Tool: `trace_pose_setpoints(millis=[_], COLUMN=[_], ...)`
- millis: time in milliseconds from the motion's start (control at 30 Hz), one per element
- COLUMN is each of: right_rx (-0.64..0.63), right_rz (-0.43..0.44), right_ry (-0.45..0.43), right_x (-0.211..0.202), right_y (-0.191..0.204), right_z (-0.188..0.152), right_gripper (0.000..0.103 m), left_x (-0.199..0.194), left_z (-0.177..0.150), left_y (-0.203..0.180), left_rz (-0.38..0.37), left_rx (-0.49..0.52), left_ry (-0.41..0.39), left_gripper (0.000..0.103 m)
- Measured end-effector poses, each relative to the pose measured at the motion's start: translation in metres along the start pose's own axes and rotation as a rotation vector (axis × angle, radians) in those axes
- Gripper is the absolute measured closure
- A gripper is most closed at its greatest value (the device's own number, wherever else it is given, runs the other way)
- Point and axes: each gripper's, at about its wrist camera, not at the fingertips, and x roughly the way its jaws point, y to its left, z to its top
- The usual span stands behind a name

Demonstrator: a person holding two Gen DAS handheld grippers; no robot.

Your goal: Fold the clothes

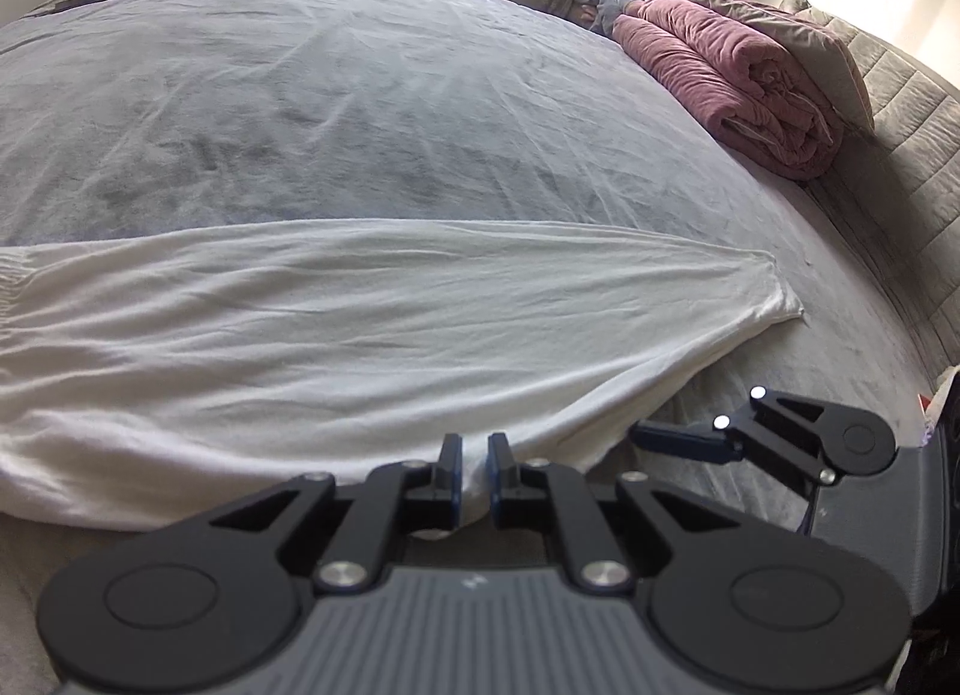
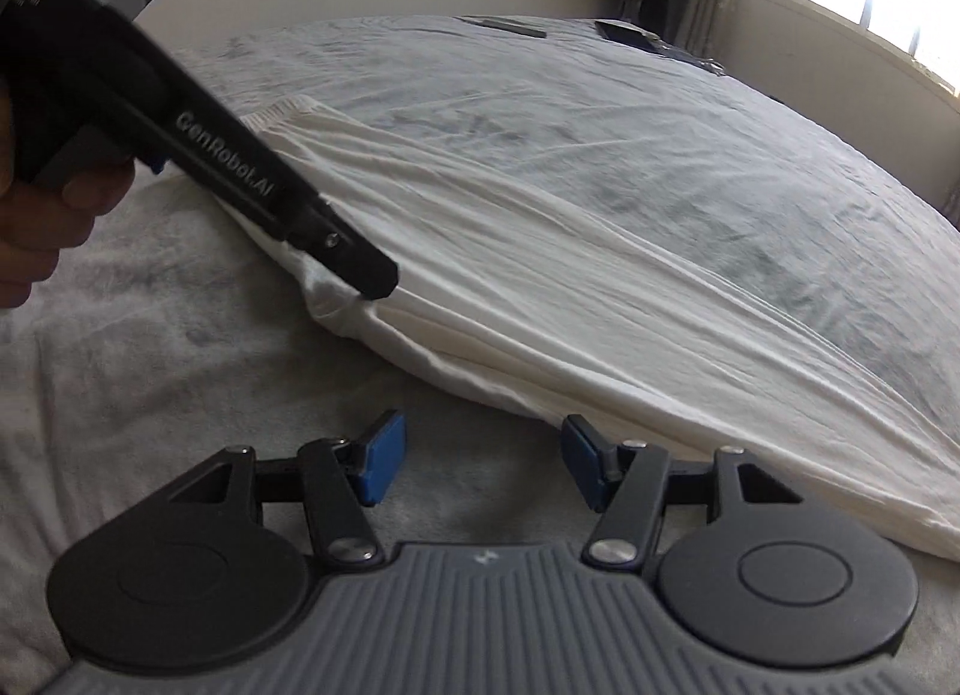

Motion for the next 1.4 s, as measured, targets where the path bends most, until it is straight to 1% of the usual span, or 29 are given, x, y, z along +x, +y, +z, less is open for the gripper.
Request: trace_pose_setpoints(millis=[100,567,633,700,733,767,833,867,900,933,967,1000,1033,1067,1133,1267,1333,1400], right_rx=[-0.034,0.045,0.106,0.195,0.214,0.216,0.179,0.155,0.134,0.115,0.097,0.080,0.067,0.064,0.064,0.085,0.090,0.107], right_rz=[0.011,0.093,0.062,0.062,0.070,0.081,0.074,0.064,0.059,0.059,0.061,0.063,0.062,0.054,0.030,0.045,0.048,0.053], right_ry=[0.006,-0.016,-0.013,-0.028,-0.039,-0.051,-0.050,-0.046,-0.044,-0.045,-0.045,-0.043,-0.043,-0.048,-0.064,-0.104,-0.105,-0.115], right_x=[0.005,0.021,0.022,0.018,0.017,0.015,0.014,0.015,0.016,0.017,0.018,0.022,0.024,0.022,0.019,0.006,0.005,0.005], right_y=[0.009,0.038,0.035,0.027,0.025,0.024,0.029,0.032,0.035,0.038,0.042,0.044,0.045,0.046,0.047,0.043,0.041,0.038], right_z=[0.007,0.020,0.017,0.009,0.005,0.002,0.002,0.005,0.009,0.012,0.016,0.019,0.021,0.020,0.018,0.007,0.003,0.002], right_gripper=[0.041,0.041,0.041,0.041,0.041,0.041,0.042,0.043,0.049,0.057,0.061,0.070,0.077,0.078,0.090,0.091,0.095,0.096], left_x=[-0.005,-0.016,-0.018,-0.019,-0.020,-0.020,-0.021,-0.021,-0.022,-0.022,-0.022,-0.021,-0.020,-0.020,-0.019,-0.021,-0.021,-0.020], left_z=[0.001,0.007,0.008,0.009,0.009,0.010,0.010,0.010,0.010,0.010,0.010,0.011,0.011,0.011,0.012,0.013,0.013,0.013], left_y=[0.005,0.022,0.025,0.028,0.029,0.029,0.026,0.025,0.025,0.024,0.025,0.025,0.027,0.028,0.029,0.025,0.022,0.019], left_rz=[-0.010,-0.016,-0.013,-0.010,-0.006,-0.001,0.006,0.006,0.004,0.003,0.005,0.009,0.014,0.019,0.027,0.038,0.026,0.029], left_rx=[-0.017,-0.070,-0.079,-0.087,-0.089,-0.087,-0.076,-0.073,-0.070,-0.069,-0.071,-0.073,-0.076,-0.081,-0.082,-0.063,-0.054,-0.045], left_ry=[-0.006,-0.031,-0.035,-0.039,-0.039,-0.039,-0.042,-0.043,-0.046,-0.047,-0.047,-0.046,-0.045,-0.043,-0.042,-0.051,-0.055,-0.055], left_gripper=[0.096,0.096,0.095,0.095,0.095,0.094,0.091,0.089,0.088,0.088,0.088,0.088,0.088,0.088,0.088,0.086,0.086,0.085])
